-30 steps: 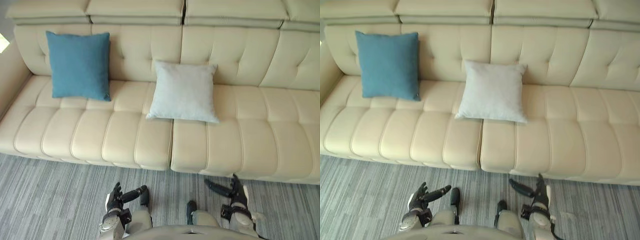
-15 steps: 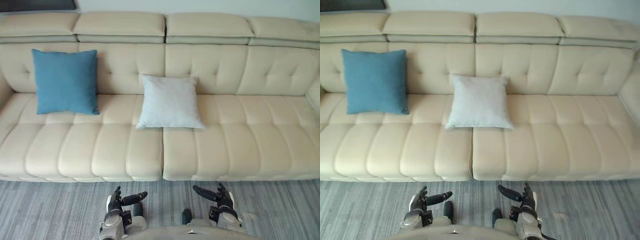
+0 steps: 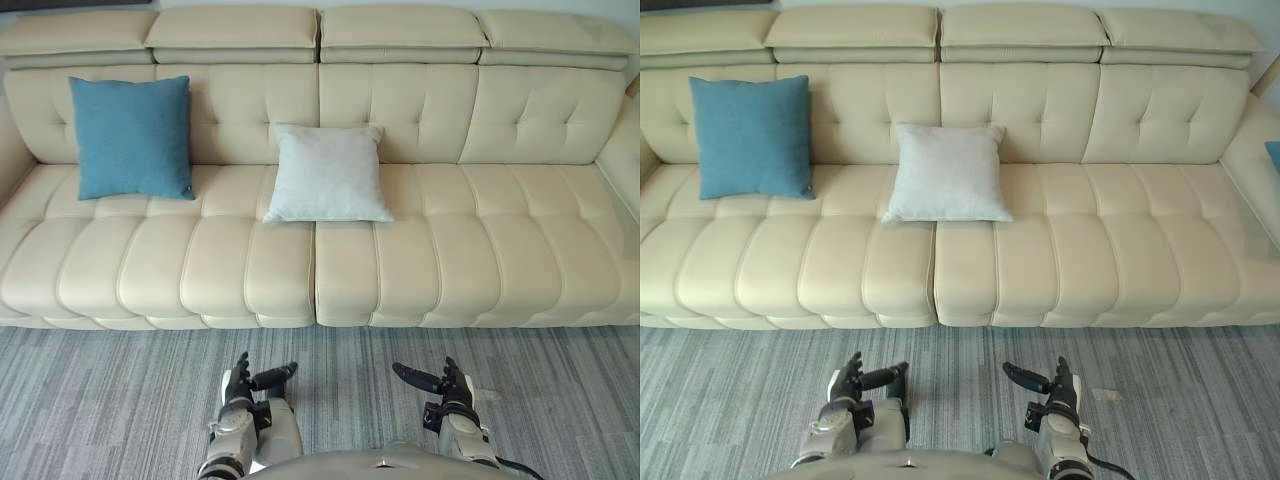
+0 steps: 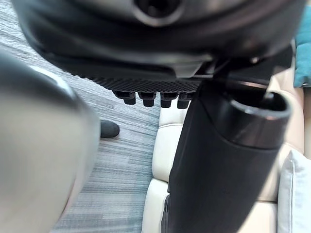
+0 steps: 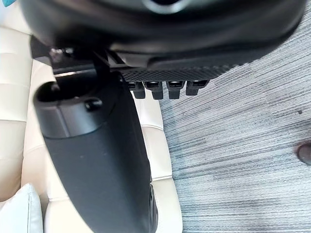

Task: Pick up cushions and gather them together orderly.

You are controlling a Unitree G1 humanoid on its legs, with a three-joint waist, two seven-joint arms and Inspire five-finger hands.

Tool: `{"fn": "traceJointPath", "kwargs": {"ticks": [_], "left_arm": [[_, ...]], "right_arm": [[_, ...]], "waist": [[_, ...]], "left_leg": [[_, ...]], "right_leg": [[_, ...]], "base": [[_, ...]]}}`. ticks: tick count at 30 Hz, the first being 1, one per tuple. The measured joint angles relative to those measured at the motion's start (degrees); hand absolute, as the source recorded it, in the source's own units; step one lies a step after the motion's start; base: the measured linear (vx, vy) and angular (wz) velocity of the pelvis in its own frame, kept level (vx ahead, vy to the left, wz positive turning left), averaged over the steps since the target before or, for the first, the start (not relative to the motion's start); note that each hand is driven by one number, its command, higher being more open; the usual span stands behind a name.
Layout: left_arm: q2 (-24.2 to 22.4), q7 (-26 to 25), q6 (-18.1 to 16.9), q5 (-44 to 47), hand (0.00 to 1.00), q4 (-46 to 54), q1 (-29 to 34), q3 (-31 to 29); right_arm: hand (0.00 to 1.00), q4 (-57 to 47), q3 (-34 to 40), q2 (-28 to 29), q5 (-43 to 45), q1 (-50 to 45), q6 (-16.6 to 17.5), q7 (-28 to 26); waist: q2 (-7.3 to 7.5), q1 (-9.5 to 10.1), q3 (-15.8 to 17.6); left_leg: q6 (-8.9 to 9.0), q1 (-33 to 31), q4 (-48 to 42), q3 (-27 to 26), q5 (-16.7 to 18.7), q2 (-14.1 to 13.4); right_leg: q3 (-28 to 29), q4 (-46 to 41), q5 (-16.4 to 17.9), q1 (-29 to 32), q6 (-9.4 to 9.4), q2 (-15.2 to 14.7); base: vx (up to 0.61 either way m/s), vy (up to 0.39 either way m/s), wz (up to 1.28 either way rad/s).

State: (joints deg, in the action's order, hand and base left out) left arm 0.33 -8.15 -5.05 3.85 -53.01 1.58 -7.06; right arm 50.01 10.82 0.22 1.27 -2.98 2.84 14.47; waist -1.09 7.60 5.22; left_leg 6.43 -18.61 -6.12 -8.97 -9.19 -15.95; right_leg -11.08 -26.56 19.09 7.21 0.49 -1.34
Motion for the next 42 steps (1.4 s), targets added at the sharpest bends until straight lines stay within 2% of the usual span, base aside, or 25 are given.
{"fn": "traceJointPath", "kwargs": {"ticks": [1,2,4,6,7,8,10,13,15,17,22,23,24,25,26,27,28,29,32,34,36,37,38,39,42], "left_arm": [[0.0,0.0,0.0,0.0,1.0,0.1,-0.1,0.0],[-0.1,-0.1,0.1,0.0,1.0,0.3,-0.6,-0.1],[-0.3,-0.1,0.1,0.0,1.0,0.3,-0.6,-0.1],[-0.6,-0.1,0.1,-0.1,1.0,0.3,-0.9,-0.2],[-0.6,-0.2,0.1,-0.1,1.0,0.3,-0.9,-0.3],[-0.6,-0.2,0.1,-0.1,1.0,0.2,-0.9,-0.6],[-0.8,-0.2,0.2,-1.3,1.0,-0.2,-0.6,-0.8],[-0.1,-0.4,0.3,-2.3,1.0,-0.3,0.2,-1.1],[0.0,-0.4,0.4,-2.4,1.0,-0.4,0.4,-1.1],[-0.1,-0.4,0.6,-2.7,1.0,-1.1,0.5,-1.1],[-0.1,-0.3,0.9,-4.5,1.0,-2.9,0.3,-1.2],[-0.1,-0.3,1.3,-4.5,1.0,-3.4,0.1,-1.5],[-0.1,-0.3,1.3,-4.5,1.0,-3.4,0.1,-1.5],[-0.2,-0.3,1.3,-4.5,1.0,-3.5,-0.2,-1.8],[-0.2,-0.2,1.4,-4.5,1.0,-3.4,-0.6,-2.8],[-0.1,-0.2,1.4,-4.5,1.0,-3.5,-0.7,-2.8],[-0.2,-0.2,1.5,-4.5,1.0,-3.4,-0.9,-2.5],[-0.4,-0.1,1.5,-4.5,1.0,-3.3,-0.9,-1.9],[0.1,0.0,1.4,-4.5,1.0,-3.4,-0.2,-0.5],[0.1,0.4,1.4,-5.2,1.0,-3.4,-0.3,-0.4],[0.3,1.2,1.3,-6.7,1.0,-2.6,-0.8,-0.4],[0.2,1.2,0.7,-6.8,1.0,-1.7,-0.6,-0.3],[0.2,1.2,0.5,-6.7,1.0,-1.4,-0.6,-0.3],[0.1,1.2,0.1,-6.6,1.0,-0.7,-0.5,-0.3],[-0.3,1.1,0.1,-6.6,1.0,0.6,-0.6,-0.3]], "right_arm": [[1.0,0.0,-0.4,-0.1,0.0,-0.1,-0.1,0.0],[1.0,-0.1,-0.7,-0.1,0.0,0.1,-0.1,0.1],[1.0,-0.2,-0.7,-0.4,0.0,0.2,-0.1,0.2],[1.0,-0.2,-0.7,-0.6,0.0,0.4,-0.1,0.4],[1.0,-0.2,-0.7,-0.5,0.0,0.4,-0.2,0.4],[1.0,-0.2,-0.7,-0.2,0.0,0.4,-0.2,0.3],[1.0,-0.3,-0.7,0.3,0.0,0.0,-0.1,0.2],[1.0,-0.1,-0.7,2.5,0.0,-1.1,-0.3,-0.5],[1.0,-0.1,-0.6,2.8,0.0,-1.8,-0.3,-0.6],[1.0,-0.1,0.1,2.9,0.0,-2.7,-0.4,-0.6],[1.0,-0.1,2.7,3.4,0.8,-2.6,-0.4,-0.7],[1.0,0.0,3.1,3.4,1.3,-2.4,-0.4,-0.7],[1.0,0.0,3.2,3.4,1.3,-2.4,-0.4,-0.7],[1.0,0.8,3.4,3.4,1.3,-1.0,-0.3,-0.7],[1.0,1.8,3.4,3.5,1.3,1.3,-0.2,-0.7],[1.0,2.2,3.4,3.4,1.3,1.8,-0.2,-0.8],[1.0,2.7,4.0,3.4,1.3,2.4,-0.2,-0.7],[1.0,2.7,4.6,3.2,1.2,2.3,-0.1,-0.7],[1.0,4.1,4.9,2.7,1.2,1.4,-0.1,-0.7],[1.0,4.8,5.5,2.4,1.7,0.8,-0.3,-0.7],[1.0,4.4,5.8,1.5,3.4,0.5,-0.1,-0.5],[1.0,4.2,5.8,1.0,4.1,0.3,0.0,-0.4],[1.0,4.1,5.8,1.1,4.5,0.2,0.0,-0.2],[1.0,3.6,5.8,1.1,5.4,-0.2,0.0,0.0],[1.0,3.6,5.9,1.1,5.9,-0.3,-0.1,0.0]], "waist": [[0.12,-0.13,0.0],[0.88,-0.36,0.6],[0.83,-0.29,0.5],[0.94,-0.46,0.6],[0.9,-0.5,0.6],[1.15,-0.58,0.8],[1.16,-0.9,0.8],[2.74,-2.14,0.0],[2.88,-2.39,-0.3],[2.7,-2.44,-1.0],[1.63,-3.04,-1.3],[1.57,-3.24,-1.3],[1.57,-3.25,-1.3],[1.53,-3.32,-1.4],[1.45,-3.3,-1.0],[1.62,-3.31,-0.5],[2.15,-3.25,-0.2],[1.56,-3.33,0.3],[1.04,-3.58,0.8],[0.71,-3.57,1.5],[-0.37,-4.17,3.5],[-0.51,-4.13,4.1],[-0.68,-4.15,4.1],[-0.38,-4.1,4.3],[-0.32,-3.46,4.8]], "left_leg": [[0.99,-0.1,0.8,-0.5,1.8,-0.1],[0.94,-0.9,-0.6,-2.1,1.7,-0.1],[0.78,-1.3,-9.7,-1.1,2.5,1.5],[0.23,-1.2,-15.2,2.2,10.4,4.0],[0.18,-1.1,-17.0,3.3,12.3,4.4],[-0.05,0.1,-20.4,5.4,16.5,5.3],[-0.25,3.6,-20.6,7.3,21.2,6.8],[-1.61,6.1,-15.6,4.1,20.4,8.5],[-1.98,6.9,-14.2,3.2,20.1,9.0],[-2.04,7.8,-12.7,2.0,20.0,10.0],[-3.41,9.4,-11.9,-3.1,19.2,9.6],[-3.46,10.0,-11.7,-5.2,19.2,9.0],[-3.45,10.0,-11.7,-5.2,19.2,8.9],[-3.48,10.2,-10.9,-6.9,19.2,8.0],[-3.99,10.6,-9.1,-11.4,18.7,5.8],[-3.85,11.0,-8.9,-12.6,18.6,5.7],[-3.57,12.6,-8.2,-15.8,18.4,5.6],[-3.27,14.5,-8.0,-18.2,18.5,5.0],[-2.45,17.3,-8.6,-18.4,18.9,4.1],[-1.37,15.8,-18.2,-16.5,19.9,0.5],[-2.37,10.3,-36.3,-10.2,20.0,-4.1],[-2.07,7.7,-43.5,-6.7,21.6,-4.2],[-1.86,6.9,-44.8,-5.8,22.3,-3.6],[-1.37,5.1,-45.3,-4.7,23.8,-1.7],[-2.07,2.4,-37.9,-4.1,24.7,1.6]], "right_leg": [[-0.8,0.5,-0.6,0.2,-0.5,-0.1],[-1.7,1.4,-1.8,0.8,-1.3,-0.7],[-2.5,2.9,-3.7,1.8,-2.06,-1.4],[-2.9,3.8,-5.5,3.1,-1.9,-2.0],[-2.9,4.2,-6.1,3.4,-1.84,-2.1],[-2.2,4.4,-7.0,3.7,-1.4,-2.3],[-0.5,4.8,-8.2,3.6,0.08,-2.4],[2.6,9.4,-11.7,2.8,2.03,-3.6],[3.4,11.6,-13.2,2.0,2.35,-3.8],[5.1,15.0,-15.6,1.4,2.99,-4.1],[10.5,19.0,-18.8,1.7,3.64,-2.9],[13.0,20.4,-20.6,2.2,3.51,-2.0],[13.1,20.5,-20.7,2.2,3.47,-1.9],[11.7,21.4,-23.3,3.8,2.7,-0.9],[3.1,23.4,-25.1,5.0,-1.23,-0.3],[-2.0,21.8,-23.4,5.3,-3.44,-1.0],[-13.7,18.2,-19.3,5.4,-4.34,-3.6],[-20.2,16.5,-18.3,4.5,-4.1,-5.6],[-16.4,16.0,-17.7,3.8,-3.99,-3.4],[-13.0,15.3,-15.9,3.3,-4.46,-1.2],[-10.9,15.3,-15.0,0.2,-5.68,1.7],[-9.1,15.0,-14.4,-1.1,-6.49,2.7],[-8.2,14.8,-14.2,-1.4,-6.72,2.9],[-6.3,14.8,-13.9,-1.8,-7.14,3.0],[-2.7,15.1,-13.9,-2.3,-7.17,3.3]], "base": [[-0.19,-0.098,0.5],[-0.16,-0.058,0.42],[-0.13,-0.023,0.27],[-0.09,0.035,0.14],[-0.12,0.092,-0.08],[-0.11,0.138,-0.25],[-0.15,0.203,-0.36],[-0.16,0.194,-0.39],[-0.07,0.152,-0.31],[-0.03,0.124,-0.39],[0.03,0.057,-0.65],[0.06,-0.006,-0.81],[0.06,-0.042,-1.16],[-0.01,-0.13,-1.37],[-0.03,-0.155,-1.56],[-0.03,-0.148,-1.52],[0.03,-0.097,-1.15],[0.07,-0.073,-1.29],[0.07,-0.144,-0.9],[0.04,-0.184,-0.96],[0.04,-0.179,-0.72],[0.06,-0.164,-0.71],[0.08,-0.088,-0.8],[0.09,-0.04,-0.62],[0.09,0.012,-0.76]]}}
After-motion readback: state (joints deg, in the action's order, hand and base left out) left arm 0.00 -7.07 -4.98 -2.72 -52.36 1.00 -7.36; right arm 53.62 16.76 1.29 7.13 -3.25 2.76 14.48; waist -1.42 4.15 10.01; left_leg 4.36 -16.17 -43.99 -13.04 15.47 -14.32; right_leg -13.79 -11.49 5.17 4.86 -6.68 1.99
